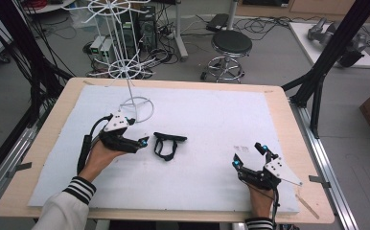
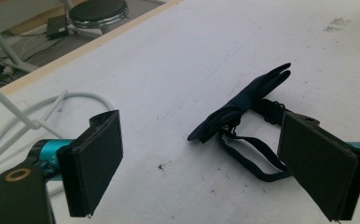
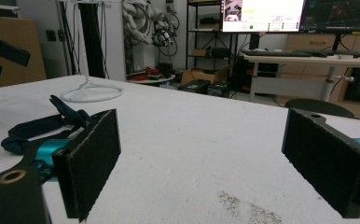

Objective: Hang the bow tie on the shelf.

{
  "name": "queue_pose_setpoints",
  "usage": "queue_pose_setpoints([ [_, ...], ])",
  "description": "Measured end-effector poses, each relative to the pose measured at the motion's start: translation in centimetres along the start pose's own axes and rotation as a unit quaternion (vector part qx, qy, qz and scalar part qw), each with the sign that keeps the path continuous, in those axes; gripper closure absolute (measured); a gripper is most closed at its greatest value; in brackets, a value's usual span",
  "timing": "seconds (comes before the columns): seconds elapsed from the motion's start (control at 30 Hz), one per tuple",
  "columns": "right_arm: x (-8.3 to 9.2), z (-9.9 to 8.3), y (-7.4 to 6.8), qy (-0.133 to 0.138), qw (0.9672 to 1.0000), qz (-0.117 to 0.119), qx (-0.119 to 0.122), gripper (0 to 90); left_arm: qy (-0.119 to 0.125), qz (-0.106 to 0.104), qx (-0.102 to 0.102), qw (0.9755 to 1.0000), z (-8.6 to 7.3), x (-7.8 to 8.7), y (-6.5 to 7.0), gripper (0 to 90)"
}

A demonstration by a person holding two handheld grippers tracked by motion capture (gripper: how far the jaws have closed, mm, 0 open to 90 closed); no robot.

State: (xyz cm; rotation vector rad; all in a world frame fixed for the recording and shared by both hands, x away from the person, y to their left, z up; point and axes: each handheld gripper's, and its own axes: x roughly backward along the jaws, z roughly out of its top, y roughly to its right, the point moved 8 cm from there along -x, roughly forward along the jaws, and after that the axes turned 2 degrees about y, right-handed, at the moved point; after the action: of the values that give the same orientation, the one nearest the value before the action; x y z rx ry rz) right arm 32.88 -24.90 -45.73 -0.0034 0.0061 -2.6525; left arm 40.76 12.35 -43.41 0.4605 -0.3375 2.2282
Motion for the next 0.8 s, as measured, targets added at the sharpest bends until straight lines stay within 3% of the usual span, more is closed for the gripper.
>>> queue_pose_setpoints([
  [0.27, 0.0, 0.0, 0.0, 0.002, 1.0, -0.001, 0.001, 10.7, -0.045, -0.033, 0.005, 0.9984, -0.2, -1.6, 0.2, 16.5],
  [0.6, 0.0, 0.0, 0.0, 0.003, 1.0, -0.001, 0.0, 10.7, -0.073, -0.053, -0.004, 0.9959, 0.2, -3.1, 0.6, 18.7],
  [0.8, 0.0, 0.0, 0.0, 0.003, 1.0, -0.001, 0.001, 10.7, -0.103, -0.067, -0.02, 0.9923, 0.0, -3.8, 0.6, 20.5],
])
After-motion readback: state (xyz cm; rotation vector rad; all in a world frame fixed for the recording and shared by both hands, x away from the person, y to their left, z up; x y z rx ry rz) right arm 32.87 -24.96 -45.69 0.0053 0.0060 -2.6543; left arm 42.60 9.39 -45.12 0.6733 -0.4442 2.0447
